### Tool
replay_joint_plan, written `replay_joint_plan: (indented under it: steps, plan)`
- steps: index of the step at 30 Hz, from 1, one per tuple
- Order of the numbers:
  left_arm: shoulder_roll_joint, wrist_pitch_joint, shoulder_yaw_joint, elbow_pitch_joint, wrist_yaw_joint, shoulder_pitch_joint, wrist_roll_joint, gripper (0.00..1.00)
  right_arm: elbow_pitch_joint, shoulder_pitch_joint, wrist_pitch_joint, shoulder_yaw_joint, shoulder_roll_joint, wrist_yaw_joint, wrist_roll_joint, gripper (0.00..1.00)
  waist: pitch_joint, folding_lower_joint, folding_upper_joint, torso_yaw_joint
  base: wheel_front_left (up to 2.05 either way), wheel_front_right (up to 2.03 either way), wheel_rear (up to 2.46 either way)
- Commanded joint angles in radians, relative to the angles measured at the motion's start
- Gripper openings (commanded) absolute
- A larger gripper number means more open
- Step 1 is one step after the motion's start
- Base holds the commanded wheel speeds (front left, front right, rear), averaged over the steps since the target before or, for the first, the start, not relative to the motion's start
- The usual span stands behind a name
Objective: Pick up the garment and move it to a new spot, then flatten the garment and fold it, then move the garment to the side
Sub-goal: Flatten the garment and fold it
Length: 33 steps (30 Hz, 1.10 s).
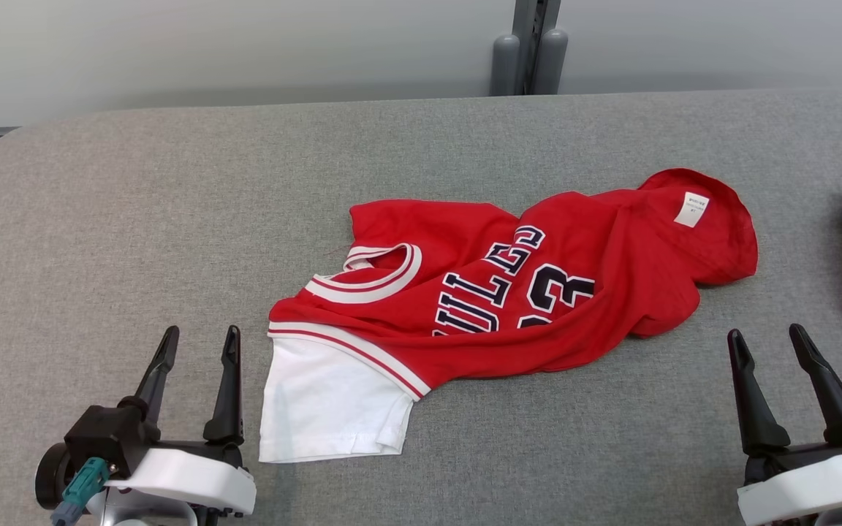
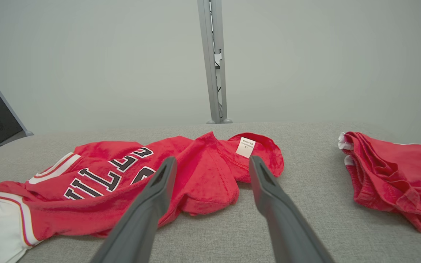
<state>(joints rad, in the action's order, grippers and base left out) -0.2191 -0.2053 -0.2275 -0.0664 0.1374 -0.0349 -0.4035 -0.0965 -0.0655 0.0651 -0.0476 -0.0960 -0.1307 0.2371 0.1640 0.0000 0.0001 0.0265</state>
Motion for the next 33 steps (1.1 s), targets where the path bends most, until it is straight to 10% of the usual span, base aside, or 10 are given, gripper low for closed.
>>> replay_joint_plan:
  steps: [1, 25, 26, 27, 28, 33]
  plan:
    - [-0.007, 0.002, 0.0, 0.004, 0.004, 0.006, -0.004, 1.0, -0.007, -0.005, -0.001, -0.003, -0.001, 0.0, -0.005, 1.0, 0.0, 0.0, -0.0001, 0.001, 0.0, 0.0, 0.0]
    - [0.065, 0.132, -0.109, -0.251, -0.092, 0.026, -0.11, 1.0, -0.017, 0.031, -0.006, 0.008, -0.013, 0.0, 0.003, 1.0, 0.065, 0.0, -0.0001, 0.007, 0.0, 0.0, 0.0]
    - [0.069, 0.133, -0.112, -0.261, -0.098, 0.022, -0.117, 0.82, -0.015, 0.031, -0.005, 0.008, -0.014, 0.0, 0.005, 1.0, 0.067, 0.0, -0.0001, 0.007, 0.0, 0.0, 0.0]
    - [0.07, 0.129, -0.113, -0.268, -0.103, 0.018, -0.117, 0.21, -0.01, 0.031, -0.006, 0.005, -0.015, 0.0, 0.006, 1.0, 0.068, 0.0, -0.0001, 0.006, 0.0, 0.0, 0.0]
    - [0.071, 0.126, -0.114, -0.275, -0.108, 0.014, -0.119, 0.0, -0.005, 0.031, -0.006, 0.001, -0.018, 0.0, 0.009, 1.0, 0.069, 0.0, -0.0001, 0.006, 0.0, 0.0, 0.0]
    - [0.054, 0.105, -0.1, -0.295, -0.101, -0.014, -0.115, 0.0, 0.066, 0.024, 0.002, -0.037, -0.037, 0.0, 0.031, 1.0, 0.084, 0.0, -0.0001, 0.009, 0.0, 0.0, 0.0]
